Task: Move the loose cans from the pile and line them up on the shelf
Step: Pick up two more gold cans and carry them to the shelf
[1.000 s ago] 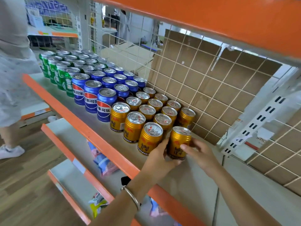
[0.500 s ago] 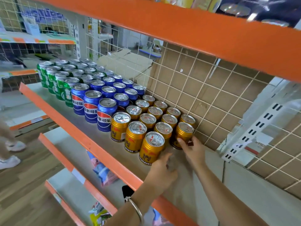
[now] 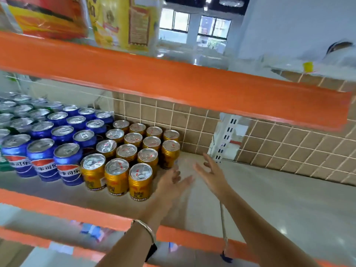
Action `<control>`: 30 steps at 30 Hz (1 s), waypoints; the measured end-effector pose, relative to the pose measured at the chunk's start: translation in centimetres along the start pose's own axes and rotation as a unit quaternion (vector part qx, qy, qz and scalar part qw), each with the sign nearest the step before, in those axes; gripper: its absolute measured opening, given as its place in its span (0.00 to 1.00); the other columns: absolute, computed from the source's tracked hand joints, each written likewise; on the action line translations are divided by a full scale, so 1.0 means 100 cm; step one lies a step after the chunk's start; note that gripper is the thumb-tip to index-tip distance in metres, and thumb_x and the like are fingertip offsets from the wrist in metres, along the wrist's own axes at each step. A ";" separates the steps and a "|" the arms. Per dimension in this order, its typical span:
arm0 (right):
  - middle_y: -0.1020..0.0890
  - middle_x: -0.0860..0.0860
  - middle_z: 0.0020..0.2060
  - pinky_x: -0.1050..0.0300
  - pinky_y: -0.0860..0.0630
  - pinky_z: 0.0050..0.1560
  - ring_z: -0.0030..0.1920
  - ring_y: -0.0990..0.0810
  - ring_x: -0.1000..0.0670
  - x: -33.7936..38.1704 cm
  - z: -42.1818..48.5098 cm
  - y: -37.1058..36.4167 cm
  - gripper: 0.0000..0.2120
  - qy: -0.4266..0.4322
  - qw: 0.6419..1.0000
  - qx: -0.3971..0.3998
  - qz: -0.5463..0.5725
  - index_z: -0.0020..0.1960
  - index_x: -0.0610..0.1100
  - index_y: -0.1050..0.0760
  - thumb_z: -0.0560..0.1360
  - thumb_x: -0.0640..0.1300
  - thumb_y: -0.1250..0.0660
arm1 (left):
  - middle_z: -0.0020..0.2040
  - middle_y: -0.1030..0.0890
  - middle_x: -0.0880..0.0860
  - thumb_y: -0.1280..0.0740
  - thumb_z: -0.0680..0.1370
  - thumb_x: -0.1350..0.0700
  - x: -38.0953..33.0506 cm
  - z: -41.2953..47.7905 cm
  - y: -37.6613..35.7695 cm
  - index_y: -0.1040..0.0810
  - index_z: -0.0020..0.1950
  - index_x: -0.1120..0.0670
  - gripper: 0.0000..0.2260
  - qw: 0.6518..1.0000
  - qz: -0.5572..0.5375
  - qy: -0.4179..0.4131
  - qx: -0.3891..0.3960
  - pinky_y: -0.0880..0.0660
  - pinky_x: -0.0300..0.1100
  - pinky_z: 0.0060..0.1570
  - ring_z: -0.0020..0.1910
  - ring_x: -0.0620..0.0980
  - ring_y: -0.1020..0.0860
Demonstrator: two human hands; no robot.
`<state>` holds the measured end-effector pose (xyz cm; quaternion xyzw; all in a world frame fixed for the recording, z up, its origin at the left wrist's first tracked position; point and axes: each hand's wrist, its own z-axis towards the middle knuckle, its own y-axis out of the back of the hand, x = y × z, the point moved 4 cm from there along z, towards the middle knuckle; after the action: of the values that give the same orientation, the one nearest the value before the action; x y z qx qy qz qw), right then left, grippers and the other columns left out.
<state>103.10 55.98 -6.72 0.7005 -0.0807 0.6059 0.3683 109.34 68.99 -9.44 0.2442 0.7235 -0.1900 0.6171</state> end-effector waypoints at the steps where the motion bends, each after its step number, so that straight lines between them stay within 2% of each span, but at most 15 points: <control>1: 0.37 0.51 0.74 0.49 0.36 0.71 0.71 0.35 0.50 -0.002 -0.007 0.011 0.34 -0.002 1.000 -0.006 -0.004 0.75 0.47 0.41 0.74 0.52 0.32 | 0.67 0.29 0.54 0.26 0.71 0.53 -0.005 0.000 -0.010 0.35 0.72 0.56 0.33 0.999 -0.025 0.008 0.032 0.29 0.37 0.54 0.64 0.49 0.28; 3: 0.38 0.53 0.73 0.51 0.38 0.72 0.72 0.38 0.51 -0.002 -0.022 0.030 0.34 -0.001 1.000 -0.009 -0.015 0.75 0.49 0.42 0.74 0.53 0.32 | 0.73 0.36 0.54 0.24 0.68 0.50 -0.010 -0.003 -0.025 0.41 0.75 0.52 0.40 0.996 -0.051 0.008 0.078 0.31 0.44 0.63 0.70 0.50 0.33; 7: 0.38 0.60 0.70 0.51 0.39 0.72 0.71 0.40 0.57 -0.012 -0.055 0.079 0.31 0.005 0.999 -0.050 0.010 0.71 0.59 0.43 0.74 0.51 0.32 | 0.77 0.43 0.51 0.24 0.61 0.39 -0.021 -0.013 -0.067 0.48 0.77 0.45 0.51 0.992 0.030 -0.014 0.124 0.38 0.46 0.68 0.75 0.50 0.41; 11: 0.44 0.55 0.76 0.49 0.42 0.74 0.75 0.45 0.55 -0.036 -0.094 0.135 0.44 -0.041 0.993 -0.103 0.033 0.77 0.55 0.49 0.68 0.56 0.29 | 0.76 0.42 0.47 0.24 0.56 0.32 -0.026 -0.030 -0.124 0.49 0.77 0.43 0.56 0.975 0.075 -0.065 0.201 0.41 0.49 0.73 0.75 0.47 0.42; 13: 0.45 0.55 0.76 0.52 0.42 0.73 0.75 0.44 0.54 -0.043 -0.117 0.166 0.49 -0.045 0.991 -0.122 0.035 0.77 0.57 0.51 0.64 0.61 0.28 | 0.77 0.45 0.49 0.25 0.56 0.33 -0.031 -0.042 -0.155 0.51 0.77 0.45 0.57 0.969 0.095 -0.072 0.218 0.42 0.48 0.73 0.76 0.49 0.45; 14: 0.44 0.55 0.76 0.53 0.41 0.71 0.73 0.40 0.52 -0.048 -0.127 0.183 0.51 -0.049 0.989 -0.135 0.030 0.76 0.59 0.51 0.63 0.63 0.26 | 0.78 0.47 0.49 0.26 0.56 0.34 -0.034 -0.048 -0.172 0.52 0.77 0.45 0.57 0.967 0.101 -0.072 0.224 0.43 0.48 0.72 0.76 0.49 0.46; 15: 0.43 0.54 0.76 0.53 0.38 0.69 0.68 0.35 0.51 -0.052 -0.137 0.200 0.52 -0.054 0.987 -0.150 0.022 0.76 0.61 0.52 0.61 0.65 0.25 | 0.78 0.48 0.49 0.26 0.56 0.35 -0.037 -0.056 -0.189 0.53 0.77 0.45 0.57 0.964 0.101 -0.075 0.233 0.43 0.48 0.71 0.76 0.50 0.47; 17: 0.40 0.53 0.75 0.56 0.35 0.63 0.59 0.33 0.52 -0.062 -0.156 0.232 0.52 -0.057 0.982 -0.179 0.006 0.75 0.63 0.52 0.59 0.65 0.27 | 0.78 0.48 0.48 0.25 0.56 0.37 -0.042 -0.071 -0.223 0.53 0.77 0.45 0.57 0.960 0.085 -0.086 0.254 0.43 0.46 0.70 0.76 0.49 0.47; 19: 0.39 0.53 0.75 0.56 0.35 0.65 0.65 0.34 0.55 -0.074 -0.173 0.262 0.50 -0.053 0.976 -0.209 0.014 0.75 0.63 0.51 0.63 0.59 0.23 | 0.78 0.48 0.47 0.23 0.58 0.40 -0.046 -0.085 -0.256 0.53 0.77 0.44 0.56 0.956 0.072 -0.096 0.267 0.43 0.44 0.70 0.76 0.48 0.47; 21: 0.40 0.53 0.75 0.51 0.37 0.71 0.73 0.40 0.56 -0.085 -0.189 0.288 0.48 -0.050 0.972 -0.227 0.024 0.75 0.63 0.51 0.64 0.57 0.26 | 0.78 0.48 0.47 0.22 0.60 0.42 -0.046 -0.097 -0.286 0.54 0.77 0.43 0.55 0.956 0.073 -0.102 0.266 0.42 0.45 0.70 0.76 0.48 0.46; 23: 0.43 0.58 0.74 0.46 0.40 0.74 0.75 0.45 0.56 -0.095 -0.203 0.313 0.49 -0.046 0.969 -0.239 0.029 0.76 0.61 0.52 0.63 0.57 0.27 | 0.78 0.47 0.49 0.21 0.60 0.43 -0.046 -0.110 -0.316 0.55 0.77 0.42 0.56 0.956 0.070 -0.101 0.267 0.41 0.47 0.71 0.76 0.48 0.46; 26: 0.47 0.66 0.69 0.44 0.42 0.74 0.75 0.46 0.56 -0.108 -0.224 0.349 0.51 -0.041 0.964 -0.262 0.028 0.76 0.60 0.55 0.62 0.61 0.28 | 0.78 0.46 0.50 0.22 0.56 0.40 -0.045 -0.130 -0.360 0.55 0.77 0.43 0.58 0.955 0.044 -0.084 0.279 0.40 0.46 0.71 0.75 0.49 0.44; 30: 0.47 0.64 0.72 0.47 0.43 0.75 0.76 0.46 0.55 -0.132 -0.248 0.389 0.49 -0.044 0.951 -0.305 0.022 0.76 0.59 0.56 0.66 0.58 0.28 | 0.78 0.45 0.51 0.24 0.55 0.37 -0.039 -0.154 -0.412 0.54 0.77 0.44 0.59 0.950 0.025 -0.066 0.304 0.39 0.49 0.72 0.75 0.50 0.43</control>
<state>58.41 38.93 -2.57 0.5788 -0.2930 0.5286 0.5474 73.26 44.14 -4.13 0.4252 0.5824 -0.4012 0.5648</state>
